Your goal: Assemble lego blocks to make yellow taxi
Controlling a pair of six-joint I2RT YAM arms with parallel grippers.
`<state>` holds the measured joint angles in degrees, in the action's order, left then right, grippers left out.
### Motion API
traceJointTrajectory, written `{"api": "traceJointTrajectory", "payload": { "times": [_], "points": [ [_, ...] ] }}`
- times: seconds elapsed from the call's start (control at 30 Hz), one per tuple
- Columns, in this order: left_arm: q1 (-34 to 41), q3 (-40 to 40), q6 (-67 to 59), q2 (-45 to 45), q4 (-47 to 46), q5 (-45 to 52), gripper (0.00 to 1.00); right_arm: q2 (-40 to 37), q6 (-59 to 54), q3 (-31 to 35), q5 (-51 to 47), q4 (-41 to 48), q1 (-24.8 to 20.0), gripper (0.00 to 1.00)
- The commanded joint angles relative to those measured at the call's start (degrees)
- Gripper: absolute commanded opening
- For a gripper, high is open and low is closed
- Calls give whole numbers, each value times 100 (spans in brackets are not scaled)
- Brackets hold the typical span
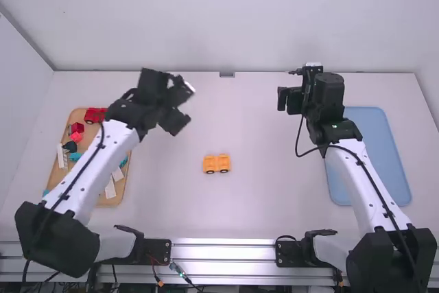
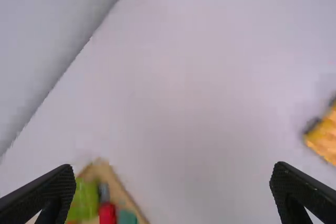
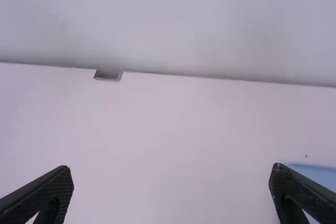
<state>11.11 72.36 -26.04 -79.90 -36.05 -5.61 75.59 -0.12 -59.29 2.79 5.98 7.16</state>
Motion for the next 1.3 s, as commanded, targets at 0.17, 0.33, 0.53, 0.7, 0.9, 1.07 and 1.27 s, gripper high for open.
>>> {"api": "traceJointTrajectory", "payload": {
  "times": [0.17, 0.33, 0.53, 0.7, 0.9, 1.07, 1.27],
  "points": [
    [-1947, -26, 3327, 66, -424, -688, 99, 39, 28, -214, 15, -83, -4, 99],
    [-2966, 15, 4500, -76, -793, -216, 99, 39, 31, -214, 26, -81, 0, 99],
    [-3877, 299, 5086, -776, -1231, 98, 99, 39, 26, -214, 33, 109, 201, 99],
    [-4295, 833, 5198, -1805, -1705, 304, 99, 39, -59, -214, 15, 136, 439, 99],
    [-4546, 1003, 5222, -2374, -1598, 328, 99, 39, -584, -214, 15, 144, 540, 99],
    [-4618, 868, 5495, -2417, -1561, -50, 99, 39, -616, -214, 11, 168, 529, 99],
    [-4874, 855, 6269, -2420, -1978, -105, 99, 39, -619, -214, 15, 149, 527, 99]
  ]
}}
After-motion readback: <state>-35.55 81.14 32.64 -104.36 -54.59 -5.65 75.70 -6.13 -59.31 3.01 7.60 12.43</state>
